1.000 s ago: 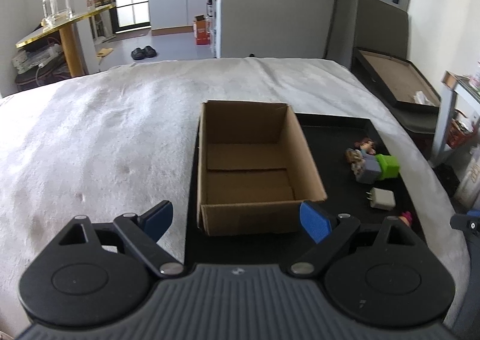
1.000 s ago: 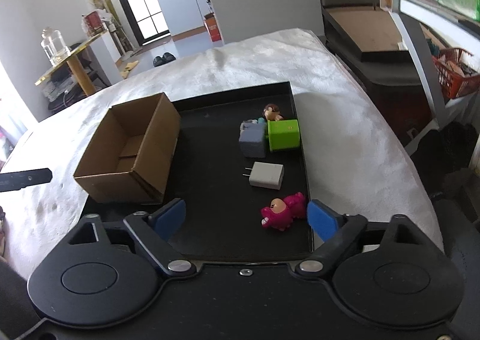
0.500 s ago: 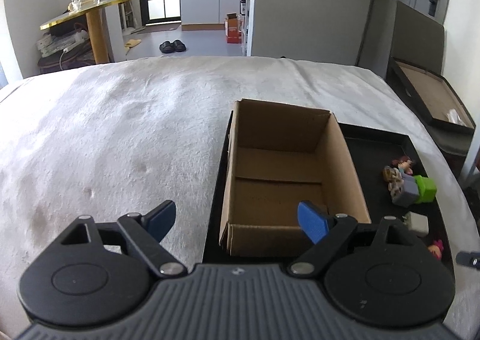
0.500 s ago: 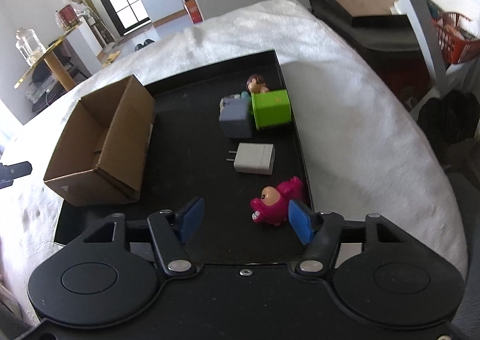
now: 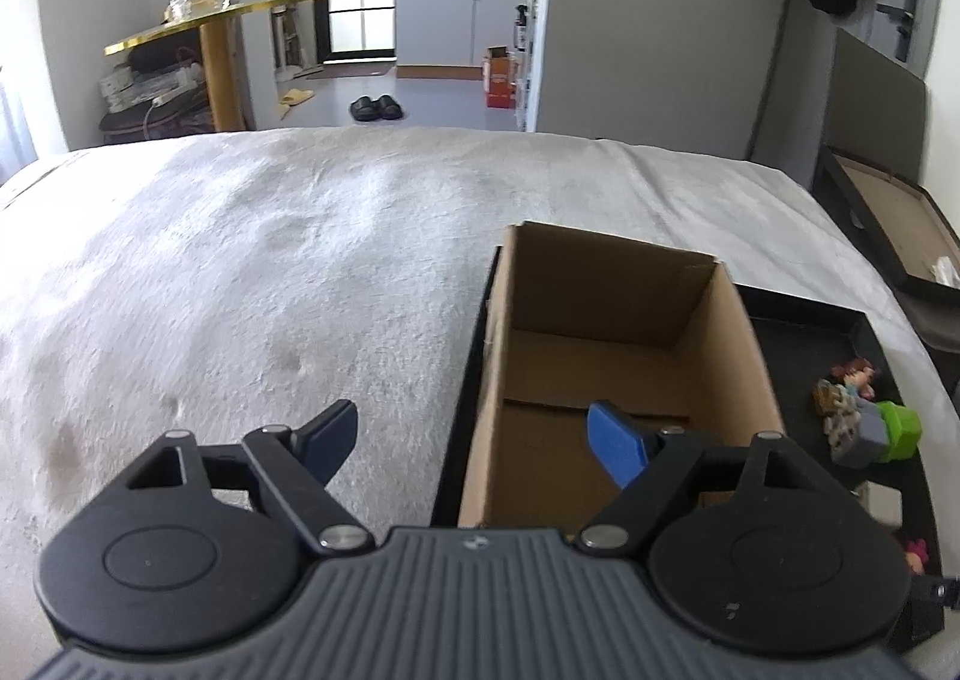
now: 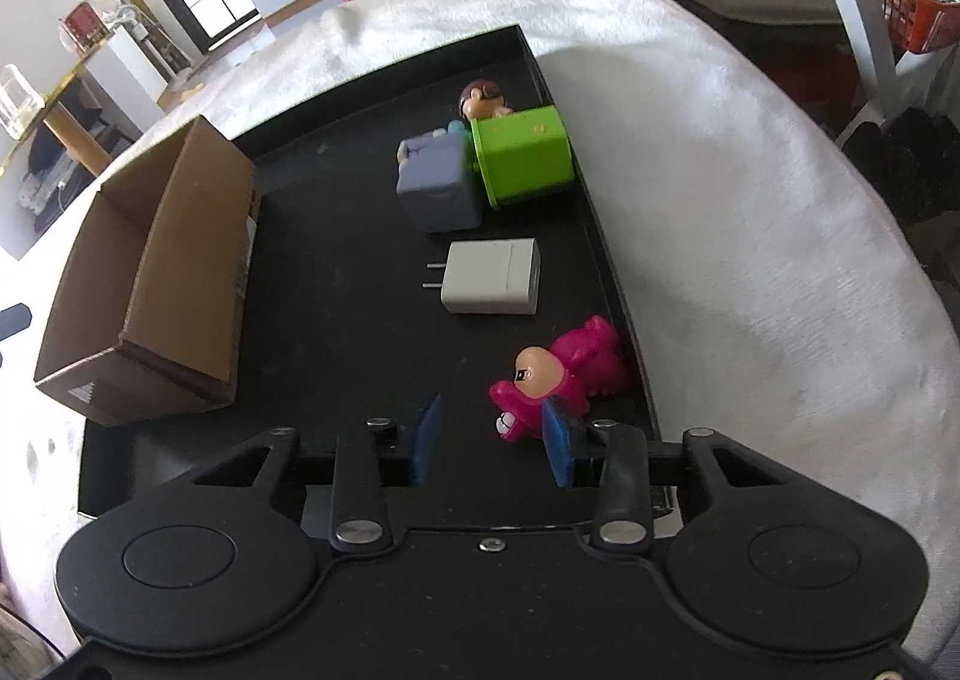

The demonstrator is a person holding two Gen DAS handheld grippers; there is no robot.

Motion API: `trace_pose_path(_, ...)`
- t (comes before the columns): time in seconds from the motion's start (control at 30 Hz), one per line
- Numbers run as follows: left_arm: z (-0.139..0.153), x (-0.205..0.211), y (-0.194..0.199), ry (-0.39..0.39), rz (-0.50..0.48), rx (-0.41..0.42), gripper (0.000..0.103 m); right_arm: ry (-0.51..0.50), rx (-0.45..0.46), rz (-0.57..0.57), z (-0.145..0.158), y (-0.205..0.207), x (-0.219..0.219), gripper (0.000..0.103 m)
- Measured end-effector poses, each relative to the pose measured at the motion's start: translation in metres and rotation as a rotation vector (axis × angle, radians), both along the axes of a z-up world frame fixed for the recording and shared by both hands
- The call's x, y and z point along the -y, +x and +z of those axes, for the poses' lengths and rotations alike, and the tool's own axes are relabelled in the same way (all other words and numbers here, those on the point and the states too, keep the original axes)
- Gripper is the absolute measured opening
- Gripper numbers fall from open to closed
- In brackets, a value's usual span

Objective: Organize rigid objects
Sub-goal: 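Move the right tool over the pink dinosaur toy on the tray, then close the right gripper on the pink dinosaur toy and lift it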

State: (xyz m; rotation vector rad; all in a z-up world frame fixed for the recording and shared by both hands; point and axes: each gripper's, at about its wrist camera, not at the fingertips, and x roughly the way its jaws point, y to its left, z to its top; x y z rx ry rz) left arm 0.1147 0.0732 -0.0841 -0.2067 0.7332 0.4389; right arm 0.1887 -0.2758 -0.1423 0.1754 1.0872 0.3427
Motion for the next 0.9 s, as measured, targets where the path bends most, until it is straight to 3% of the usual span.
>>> trace_pose_path(0.2, -0.011, -0.009, 0.008, -0.024, 0.031, -0.009, 0.071, -0.018, -0.028, 0.009, -0.011, 0.005, -0.009, 0.035)
trace_pose_path(0.33, -0.016, -0.009, 0.013, -0.020, 0.040, -0.019, 0.064, -0.031, -0.043, 0.009, -0.019, 0.011, -0.014, 0.024)
trace_pose_path(0.47, -0.022, -0.010, 0.019, -0.037, 0.045, -0.040, 0.048, -0.040, -0.039, 0.019, -0.021, 0.012, -0.015, 0.014)
trace_pose_path(0.6, -0.029, -0.011, 0.022, -0.052, 0.051, -0.065, 0.027, -0.035, -0.039, 0.025, -0.021, 0.010, -0.012, 0.010)
trace_pose_path(0.77, -0.031, -0.006, 0.025, -0.056, 0.029, -0.069, 0.010, -0.013, -0.026, 0.032, -0.019, 0.008, -0.008, 0.007)
trace_pose_path(0.9, -0.029, 0.000, 0.023, -0.042, 0.008, -0.068, 0.008, -0.006, -0.019, 0.037, -0.018, 0.006, -0.005, 0.007)
